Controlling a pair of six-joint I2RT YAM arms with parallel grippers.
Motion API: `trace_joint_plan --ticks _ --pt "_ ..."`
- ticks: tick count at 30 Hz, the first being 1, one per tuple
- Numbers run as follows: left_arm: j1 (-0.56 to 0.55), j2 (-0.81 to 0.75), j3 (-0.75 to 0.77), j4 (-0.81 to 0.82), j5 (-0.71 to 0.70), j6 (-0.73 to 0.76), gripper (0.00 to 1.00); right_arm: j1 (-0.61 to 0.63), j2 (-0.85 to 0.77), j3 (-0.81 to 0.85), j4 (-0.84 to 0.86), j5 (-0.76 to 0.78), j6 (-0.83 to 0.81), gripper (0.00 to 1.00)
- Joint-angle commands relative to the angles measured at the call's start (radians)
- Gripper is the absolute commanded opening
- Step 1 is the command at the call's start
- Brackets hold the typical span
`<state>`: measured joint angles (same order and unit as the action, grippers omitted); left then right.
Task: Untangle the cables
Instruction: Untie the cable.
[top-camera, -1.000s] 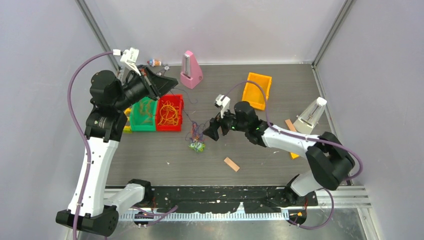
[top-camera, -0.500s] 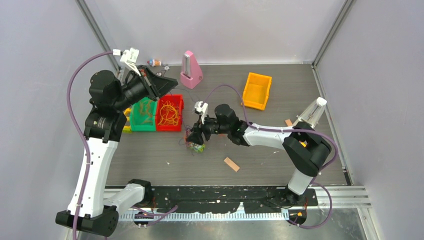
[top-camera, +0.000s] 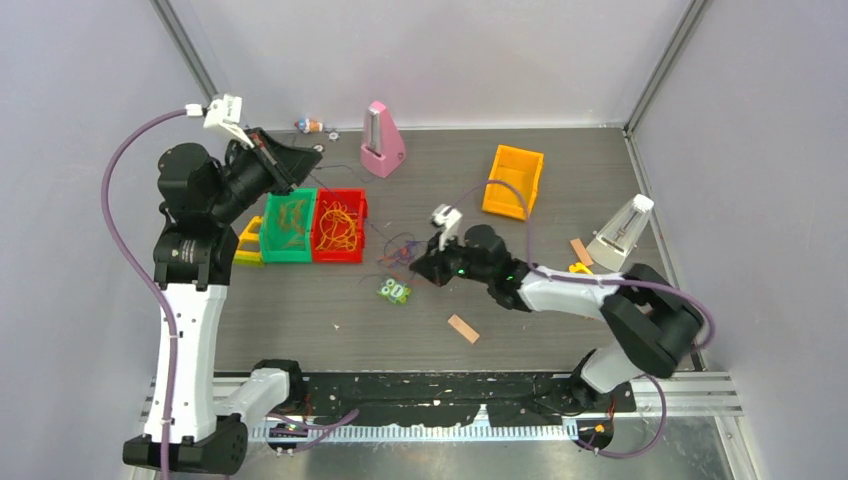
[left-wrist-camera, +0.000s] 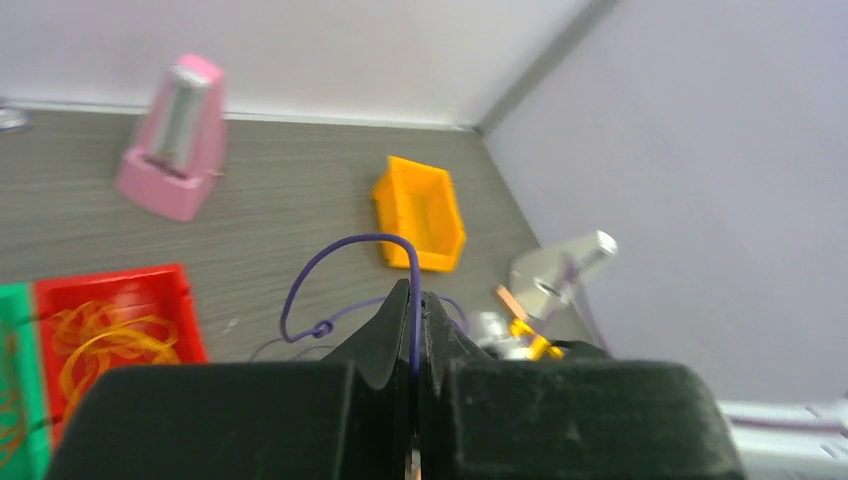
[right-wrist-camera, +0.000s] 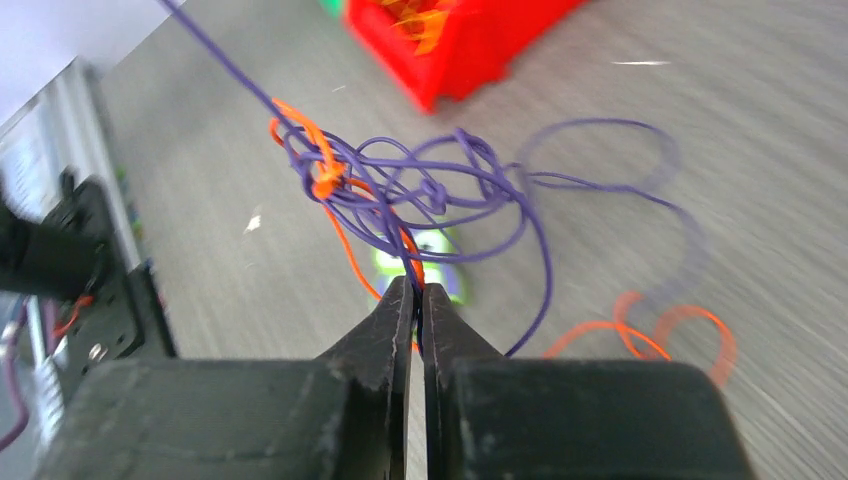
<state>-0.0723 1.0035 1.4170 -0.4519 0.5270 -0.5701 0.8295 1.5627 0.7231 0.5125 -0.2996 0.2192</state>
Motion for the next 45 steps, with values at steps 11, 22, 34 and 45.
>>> trace_joint_plan --ticks 11,22,34,45 --pt "0.213 0.008 -0.133 0.012 -0.206 -0.077 0.0 -0.436 -0.637 -0.306 -0.547 0.553 0.268 0.06" --pt "-0.014 0.154 -0.149 0.029 0.027 -0.023 0.46 -0.493 -0.864 -0.186 -0.576 0.209 0.122 0.06" --pt "-0.357 0.219 -0.136 0.021 0.021 0.218 0.88 -0.467 -0.752 0.037 -0.712 0.008 0.008 0.06" --pt "-0.504 0.345 -0.192 0.295 0.141 0.123 0.65 -0.286 -0.751 0.076 -0.707 -0.029 -0.098 0.06"
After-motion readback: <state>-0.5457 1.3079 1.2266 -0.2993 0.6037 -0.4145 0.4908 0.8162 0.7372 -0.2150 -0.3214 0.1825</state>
